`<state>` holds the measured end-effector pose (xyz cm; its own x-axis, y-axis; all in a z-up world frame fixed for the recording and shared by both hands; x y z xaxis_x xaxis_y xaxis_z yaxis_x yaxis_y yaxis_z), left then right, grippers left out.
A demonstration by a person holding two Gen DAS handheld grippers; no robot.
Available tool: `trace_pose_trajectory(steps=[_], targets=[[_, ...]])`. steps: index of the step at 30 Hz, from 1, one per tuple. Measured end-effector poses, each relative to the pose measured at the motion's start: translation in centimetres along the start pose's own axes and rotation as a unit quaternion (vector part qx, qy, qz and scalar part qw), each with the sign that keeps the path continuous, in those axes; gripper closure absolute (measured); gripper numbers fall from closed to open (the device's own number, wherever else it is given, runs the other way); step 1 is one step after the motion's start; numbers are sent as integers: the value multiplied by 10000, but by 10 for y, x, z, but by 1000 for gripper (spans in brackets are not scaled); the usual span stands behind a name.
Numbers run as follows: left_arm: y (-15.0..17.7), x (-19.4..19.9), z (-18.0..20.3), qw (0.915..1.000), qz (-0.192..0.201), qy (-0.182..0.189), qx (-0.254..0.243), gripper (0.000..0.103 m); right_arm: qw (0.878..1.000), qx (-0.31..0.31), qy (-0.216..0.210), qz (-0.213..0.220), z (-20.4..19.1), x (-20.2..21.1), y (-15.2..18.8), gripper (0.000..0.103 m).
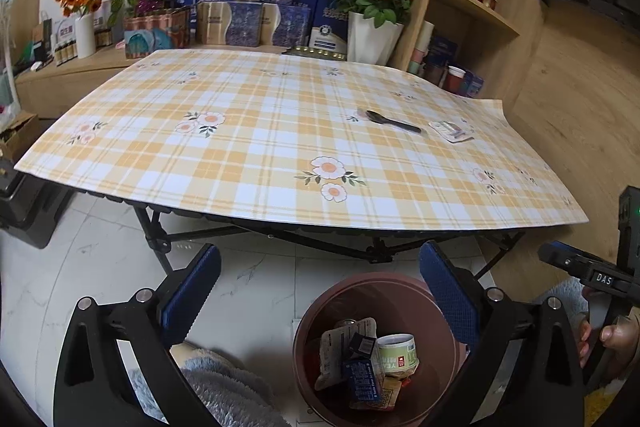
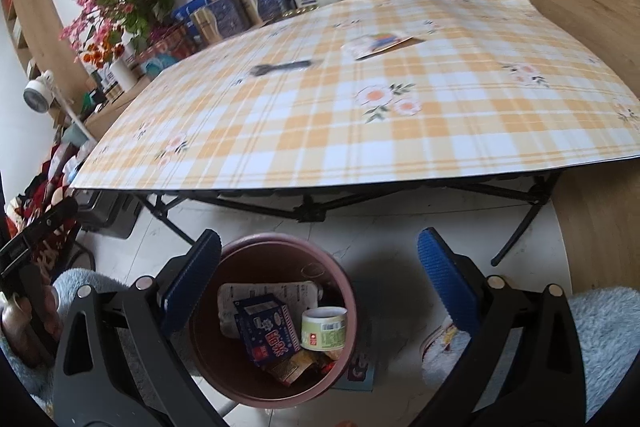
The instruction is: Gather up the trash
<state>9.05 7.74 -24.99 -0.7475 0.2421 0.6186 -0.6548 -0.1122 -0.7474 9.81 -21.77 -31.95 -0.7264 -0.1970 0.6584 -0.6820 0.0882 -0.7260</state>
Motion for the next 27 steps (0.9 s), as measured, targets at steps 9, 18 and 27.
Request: trace_pose_trajectory(steps=[9,18,27], targets=[[2,-6,-14,9988,-151,-299,369,6,9985,228,278,408,20,9,-11,6],[-8,-23,-22,9905,-588,-892,868,8,9948,310,253,935,38,14,-47,6],[-71,-95,69,9836,-1028,310,1453,25,9974,205,143,672,53,-21,-89,6]])
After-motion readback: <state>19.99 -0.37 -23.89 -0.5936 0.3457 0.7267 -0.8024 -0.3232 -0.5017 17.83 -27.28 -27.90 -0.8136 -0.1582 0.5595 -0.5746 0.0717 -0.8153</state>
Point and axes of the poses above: each gripper's, at about its wrist camera, not at the fingertips, and x roughly against the way its jaws point, z to its right, y to its underside, the point moved 7 cm from there along -x, roughly the way its jaws point, and after that the axes turned 4 degrees about x, right-handed, at the moved point
